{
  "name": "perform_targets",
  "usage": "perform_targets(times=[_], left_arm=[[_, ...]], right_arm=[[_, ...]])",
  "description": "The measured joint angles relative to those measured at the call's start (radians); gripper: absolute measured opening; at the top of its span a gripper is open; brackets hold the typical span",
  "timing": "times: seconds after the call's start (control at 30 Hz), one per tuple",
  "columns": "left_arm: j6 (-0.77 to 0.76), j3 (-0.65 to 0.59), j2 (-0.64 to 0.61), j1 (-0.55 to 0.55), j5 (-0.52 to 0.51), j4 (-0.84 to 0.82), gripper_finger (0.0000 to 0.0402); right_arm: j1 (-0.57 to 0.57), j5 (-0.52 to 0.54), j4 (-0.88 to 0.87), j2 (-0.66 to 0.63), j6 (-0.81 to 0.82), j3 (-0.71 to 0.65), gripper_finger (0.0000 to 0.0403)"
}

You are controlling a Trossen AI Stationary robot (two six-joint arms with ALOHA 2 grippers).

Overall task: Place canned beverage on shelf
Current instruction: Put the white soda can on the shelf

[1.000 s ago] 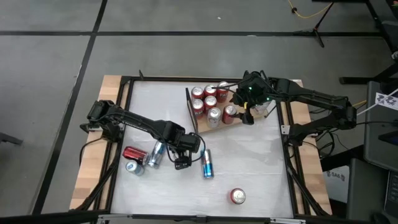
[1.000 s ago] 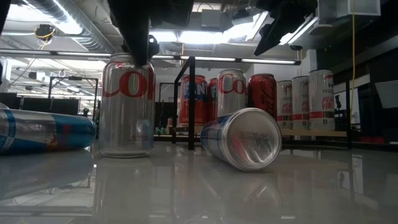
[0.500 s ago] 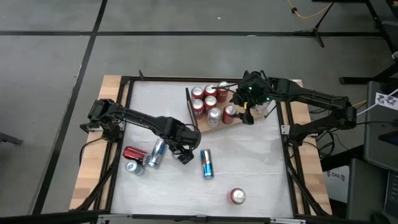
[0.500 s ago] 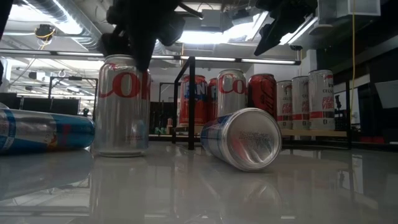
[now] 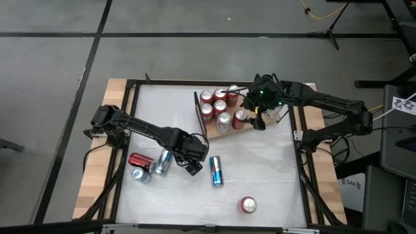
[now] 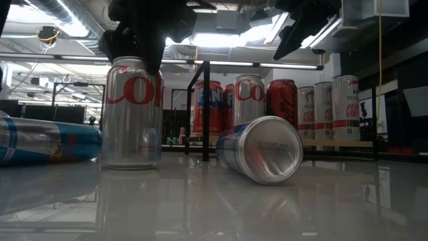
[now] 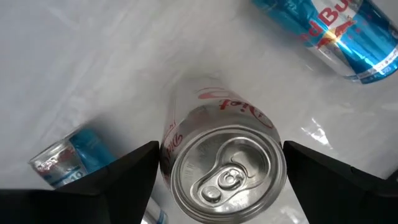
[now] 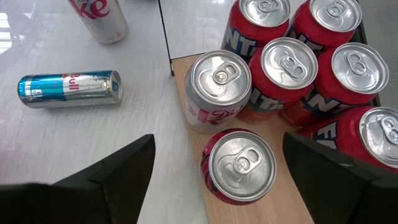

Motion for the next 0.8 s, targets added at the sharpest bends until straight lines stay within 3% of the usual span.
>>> perform_targets(times=[0.17,0.43,0.6,0.8], left_arm=[[-0.021,0.000,0.000,-0.014,-0.004,-0.001,0.0319],[-0.025,0.000,-0.003,-0.013,0.004,0.000,0.0263],[-0.020,0.000,-0.003,-0.013,0.004,0.001,0.0256],[0.108,-0.002,-0.002,0.007,0.063,0.059,0.0253]], right_arm=[[0.000,0.000,0.000,0.000,0.000,0.000,0.0342],[0.000,0.000,-0.001,0.000,0.000,0.000,0.0342],[0.000,0.000,-0.001,0.000,0.000,0.000,0.0342],[0.000,0.000,-0.001,0.000,0.000,0.000,0.0342]])
